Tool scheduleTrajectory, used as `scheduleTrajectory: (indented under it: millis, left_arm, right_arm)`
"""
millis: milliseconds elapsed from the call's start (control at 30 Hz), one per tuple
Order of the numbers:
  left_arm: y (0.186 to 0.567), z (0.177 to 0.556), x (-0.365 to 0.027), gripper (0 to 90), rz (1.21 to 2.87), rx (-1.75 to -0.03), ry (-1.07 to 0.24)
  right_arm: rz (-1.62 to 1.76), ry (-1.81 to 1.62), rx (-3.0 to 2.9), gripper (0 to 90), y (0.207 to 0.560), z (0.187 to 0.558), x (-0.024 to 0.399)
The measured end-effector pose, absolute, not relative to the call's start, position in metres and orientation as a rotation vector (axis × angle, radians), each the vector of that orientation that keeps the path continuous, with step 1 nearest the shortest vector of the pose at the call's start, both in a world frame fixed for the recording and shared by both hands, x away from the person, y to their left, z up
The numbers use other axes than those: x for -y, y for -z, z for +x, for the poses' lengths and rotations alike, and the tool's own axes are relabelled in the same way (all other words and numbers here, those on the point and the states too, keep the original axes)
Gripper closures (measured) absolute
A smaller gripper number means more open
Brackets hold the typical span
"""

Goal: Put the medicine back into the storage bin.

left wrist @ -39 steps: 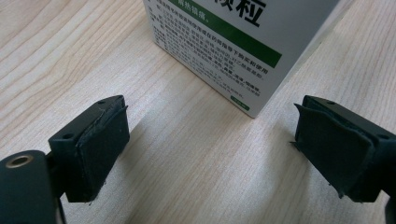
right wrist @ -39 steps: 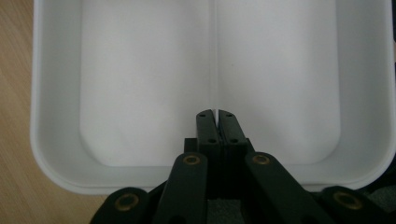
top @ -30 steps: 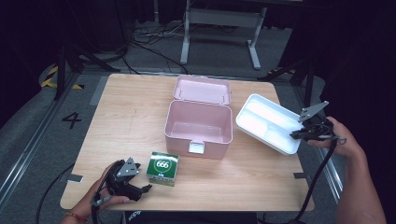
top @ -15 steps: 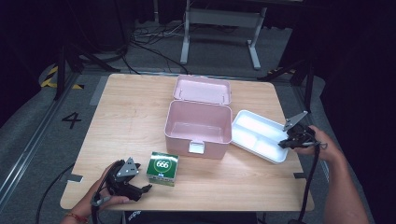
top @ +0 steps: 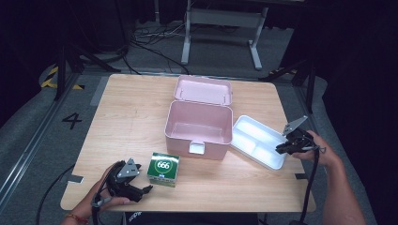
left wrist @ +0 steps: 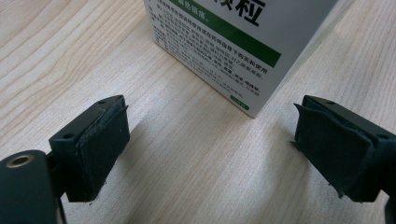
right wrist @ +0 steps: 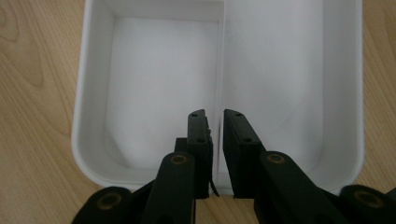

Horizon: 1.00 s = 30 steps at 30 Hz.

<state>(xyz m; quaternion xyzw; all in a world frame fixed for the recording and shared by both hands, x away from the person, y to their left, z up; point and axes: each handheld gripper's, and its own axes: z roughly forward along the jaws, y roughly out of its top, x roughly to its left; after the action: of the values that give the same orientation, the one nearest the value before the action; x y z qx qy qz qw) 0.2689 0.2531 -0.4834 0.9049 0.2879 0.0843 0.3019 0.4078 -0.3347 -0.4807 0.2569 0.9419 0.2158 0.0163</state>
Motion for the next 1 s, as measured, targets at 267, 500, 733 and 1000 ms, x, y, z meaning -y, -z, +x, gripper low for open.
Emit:
scheduleTrajectory:
  millis: [267, 500, 733, 1000]
  left_arm:
    - [0.483, 0.268, -0.253, 10.6, 2.401, -0.77, -0.226]
    - [0.479, 0.266, -0.249, 12.4, 2.429, -0.817, -0.228]
    - [0.475, 0.259, -0.243, 15.8, 2.466, -0.808, -0.264]
    - [0.465, 0.254, -0.238, 16.1, 2.414, -0.792, -0.239]
  right_arm:
    - [0.822, -0.786, -2.816, 66.9, 0.473, 0.392, 0.33]
    - [0.751, -0.964, -2.74, 59.2, 0.463, 0.361, 0.303]
    - [0.698, -1.064, -2.646, 44.4, 0.469, 0.334, 0.275]
    - [0.705, -1.106, -2.586, 27.9, 0.491, 0.31, 0.238]
